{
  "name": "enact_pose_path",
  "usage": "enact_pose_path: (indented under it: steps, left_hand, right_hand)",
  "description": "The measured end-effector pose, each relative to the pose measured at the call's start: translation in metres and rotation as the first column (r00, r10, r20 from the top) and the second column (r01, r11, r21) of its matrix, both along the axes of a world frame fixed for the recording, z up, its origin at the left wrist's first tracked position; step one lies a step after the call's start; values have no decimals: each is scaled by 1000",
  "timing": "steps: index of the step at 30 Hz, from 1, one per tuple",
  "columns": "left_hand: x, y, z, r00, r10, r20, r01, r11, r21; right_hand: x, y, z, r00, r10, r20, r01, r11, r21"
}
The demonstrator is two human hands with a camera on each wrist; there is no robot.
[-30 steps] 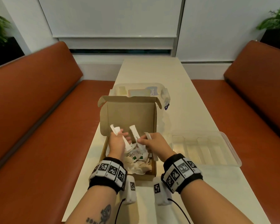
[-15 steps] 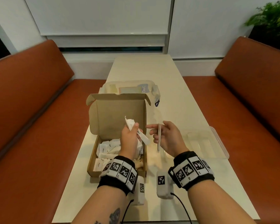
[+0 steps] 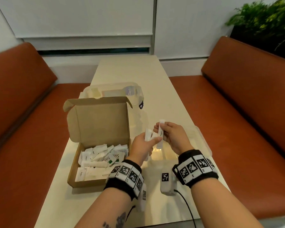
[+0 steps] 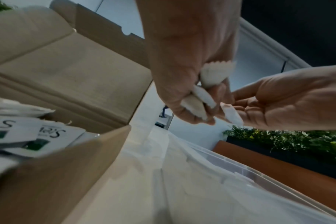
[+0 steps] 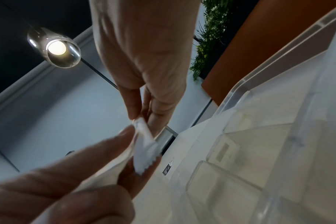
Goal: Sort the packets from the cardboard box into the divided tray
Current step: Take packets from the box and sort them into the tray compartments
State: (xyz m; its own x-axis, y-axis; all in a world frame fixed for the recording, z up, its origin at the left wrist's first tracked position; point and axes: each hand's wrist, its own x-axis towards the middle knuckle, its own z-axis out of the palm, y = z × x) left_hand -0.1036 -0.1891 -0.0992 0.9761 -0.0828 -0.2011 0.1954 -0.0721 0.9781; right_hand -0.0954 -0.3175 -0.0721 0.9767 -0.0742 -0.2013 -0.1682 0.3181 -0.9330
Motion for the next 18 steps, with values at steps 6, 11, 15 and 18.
enact_pose_path:
  steps: [6,11,15,18]
  left_hand:
    - [1,-2,-3,995,99,-13,-99,995,-9]
    - [15,7,1,948,318,-6,-318,944,-85]
    - [21,-1,5,969,245,29,-244,970,-6]
    - [23,-4,2,970,236,51,-238,970,39]
  right_hand:
    - [2,-11,-3,999,-48,-2,47,997,-67]
    - [1,-29,-8,987,112,-118,-140,955,-261]
    - [-1,-24,-10,966,233,-114,-260,843,-472]
    - [4,-20,-13,965,228,-133,-262,775,-576]
